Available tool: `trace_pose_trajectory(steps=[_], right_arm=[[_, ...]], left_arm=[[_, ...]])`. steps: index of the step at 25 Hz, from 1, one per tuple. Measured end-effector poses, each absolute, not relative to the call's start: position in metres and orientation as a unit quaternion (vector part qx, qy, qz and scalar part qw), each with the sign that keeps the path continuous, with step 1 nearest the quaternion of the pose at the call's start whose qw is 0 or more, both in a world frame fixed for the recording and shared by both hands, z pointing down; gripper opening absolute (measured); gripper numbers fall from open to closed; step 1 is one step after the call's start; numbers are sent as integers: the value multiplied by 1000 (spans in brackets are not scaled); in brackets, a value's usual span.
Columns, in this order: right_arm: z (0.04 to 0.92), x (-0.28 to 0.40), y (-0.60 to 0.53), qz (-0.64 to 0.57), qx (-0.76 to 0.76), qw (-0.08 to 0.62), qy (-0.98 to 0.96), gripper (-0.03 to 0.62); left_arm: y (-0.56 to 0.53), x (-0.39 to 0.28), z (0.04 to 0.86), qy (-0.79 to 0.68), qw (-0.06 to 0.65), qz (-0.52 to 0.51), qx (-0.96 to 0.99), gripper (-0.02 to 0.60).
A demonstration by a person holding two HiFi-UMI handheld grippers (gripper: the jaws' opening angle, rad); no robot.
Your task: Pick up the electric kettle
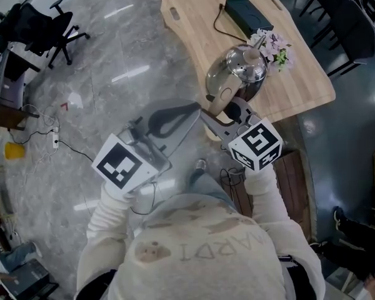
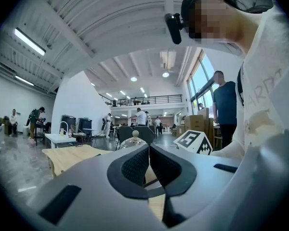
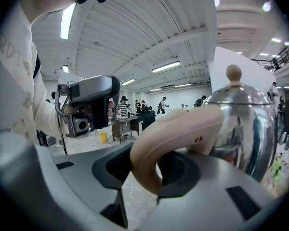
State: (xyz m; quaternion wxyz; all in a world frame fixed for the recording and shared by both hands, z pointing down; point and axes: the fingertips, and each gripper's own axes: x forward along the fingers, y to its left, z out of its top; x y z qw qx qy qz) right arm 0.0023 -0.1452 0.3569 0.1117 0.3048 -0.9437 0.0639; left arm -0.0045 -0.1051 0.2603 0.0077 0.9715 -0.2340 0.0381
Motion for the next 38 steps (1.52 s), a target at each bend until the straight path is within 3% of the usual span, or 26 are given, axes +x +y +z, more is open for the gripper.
trace_pose_trajectory(steps=[10,38], right_arm=[[330,-6,-78,50,324,105,-939,144],[290,-74,133,8,345,83,-935,146]], left_arm=[[-54,-20,250,-213,-33,18,976,14],[132,-92,261,-204,-40,30,978,14]])
